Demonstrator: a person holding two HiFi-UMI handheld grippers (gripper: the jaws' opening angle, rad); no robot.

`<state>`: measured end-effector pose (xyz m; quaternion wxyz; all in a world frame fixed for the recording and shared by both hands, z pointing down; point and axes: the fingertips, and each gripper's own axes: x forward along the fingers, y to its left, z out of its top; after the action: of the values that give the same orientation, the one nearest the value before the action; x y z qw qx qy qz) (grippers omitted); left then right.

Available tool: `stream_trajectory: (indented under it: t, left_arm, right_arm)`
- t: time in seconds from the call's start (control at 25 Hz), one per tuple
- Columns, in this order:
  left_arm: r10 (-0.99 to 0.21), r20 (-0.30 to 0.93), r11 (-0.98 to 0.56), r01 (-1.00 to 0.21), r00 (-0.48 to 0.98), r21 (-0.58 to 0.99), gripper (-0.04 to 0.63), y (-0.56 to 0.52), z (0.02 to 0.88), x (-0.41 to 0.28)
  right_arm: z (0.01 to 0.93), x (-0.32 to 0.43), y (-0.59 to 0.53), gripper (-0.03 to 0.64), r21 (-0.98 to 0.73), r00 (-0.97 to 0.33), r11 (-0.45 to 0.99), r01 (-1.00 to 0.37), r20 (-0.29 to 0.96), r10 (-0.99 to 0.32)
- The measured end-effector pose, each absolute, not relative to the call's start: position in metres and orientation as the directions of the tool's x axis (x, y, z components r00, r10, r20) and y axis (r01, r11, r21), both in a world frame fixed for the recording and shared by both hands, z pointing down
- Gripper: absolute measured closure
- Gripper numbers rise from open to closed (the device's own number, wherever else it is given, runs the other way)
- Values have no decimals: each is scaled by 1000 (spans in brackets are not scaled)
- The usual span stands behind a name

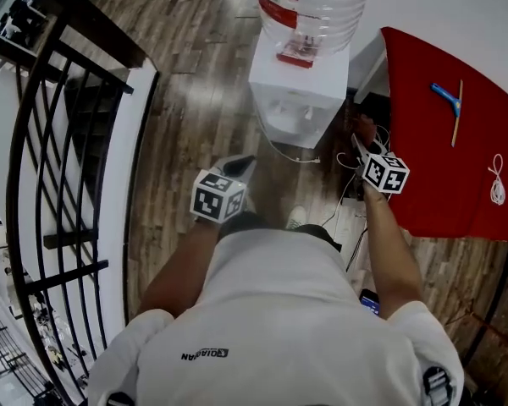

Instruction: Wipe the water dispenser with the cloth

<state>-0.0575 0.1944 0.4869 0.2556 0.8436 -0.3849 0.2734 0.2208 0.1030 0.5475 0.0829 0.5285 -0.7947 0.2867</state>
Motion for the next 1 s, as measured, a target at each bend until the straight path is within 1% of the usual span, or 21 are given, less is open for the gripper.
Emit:
stream_trajectory:
  t: [0.2, 0.4, 0.56, 0.76, 0.88, 1.0]
  left_arm:
    - [-547, 641, -547, -810, 538, 212, 606, 193, 470, -82]
    - [-572, 621, -539, -816, 536, 209, 606, 185, 468, -118]
    - [-578, 602, -551, -808, 550, 209, 606, 174, 467, -162]
    - [-566, 589, -580, -786, 577, 212, 606, 157, 464, -242]
    - [-541, 592, -617, -760, 598, 204, 606, 145, 467, -289]
    - [-523, 592, -642, -740, 613, 199, 606, 133, 469, -330]
  right_arm:
    - [534, 201, 129, 561, -421, -445, 262, -868, 427, -787]
    - [517, 151, 136, 561, -422, -472, 297, -857, 411, -780]
    - [501, 90, 133, 561, -395, -495, 343, -852, 394, -775]
    - [494, -10, 137, 561, -397, -519, 370, -840, 386, -763]
    - [492, -66, 139, 561, -378, -498, 359, -853, 388, -776]
    - [483, -112, 137, 561, -361, -471, 344, -867, 363, -804]
